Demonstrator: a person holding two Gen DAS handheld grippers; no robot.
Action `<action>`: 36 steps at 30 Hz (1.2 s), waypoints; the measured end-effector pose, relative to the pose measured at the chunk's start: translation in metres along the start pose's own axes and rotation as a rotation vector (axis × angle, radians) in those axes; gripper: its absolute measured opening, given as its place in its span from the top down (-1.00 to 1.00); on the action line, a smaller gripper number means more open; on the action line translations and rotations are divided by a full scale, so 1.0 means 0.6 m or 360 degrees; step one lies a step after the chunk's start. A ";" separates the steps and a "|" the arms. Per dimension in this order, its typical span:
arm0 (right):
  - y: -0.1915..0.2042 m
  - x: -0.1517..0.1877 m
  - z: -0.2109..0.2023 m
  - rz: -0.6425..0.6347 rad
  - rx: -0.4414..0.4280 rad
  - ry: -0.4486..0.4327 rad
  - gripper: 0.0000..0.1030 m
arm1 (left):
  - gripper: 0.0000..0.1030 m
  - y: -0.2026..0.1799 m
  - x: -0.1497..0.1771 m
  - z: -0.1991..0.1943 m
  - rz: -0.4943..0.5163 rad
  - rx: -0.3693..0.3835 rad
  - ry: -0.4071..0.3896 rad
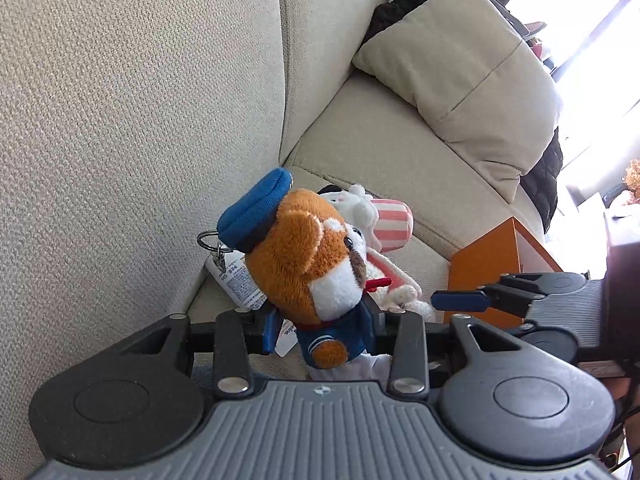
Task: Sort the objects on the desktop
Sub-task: 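Carry the red panda and crocheted bunny over the orange box with both grippers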
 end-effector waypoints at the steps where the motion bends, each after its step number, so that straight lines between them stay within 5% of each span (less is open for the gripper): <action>1: 0.005 -0.001 0.007 -0.0019 0.0012 0.0005 -0.32 | 0.14 0.001 0.000 0.002 -0.0002 -0.0002 0.0004; 12: 0.048 0.002 0.074 -0.0073 -0.0096 0.0116 -0.49 | 0.14 0.026 -0.005 0.012 -0.0050 -0.0005 0.0033; 21: 0.043 0.009 0.047 -0.0038 -0.0116 0.0086 -0.13 | 0.14 0.029 -0.013 -0.008 -0.0062 0.0037 0.0006; 36: -0.095 0.057 -0.194 0.0311 -0.0173 -0.0331 -0.13 | 0.14 -0.074 -0.025 -0.102 0.0155 0.0129 -0.0101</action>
Point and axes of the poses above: each gripper's, at about its wrist camera, not at the fingertips, and z roughly the way its jaws point, y to its left, x to its underside, the point moved 6 cm from there along z, roughly the way its jaws point, and after that the axes turned 12 degrees about x, right-handed, at the moved point
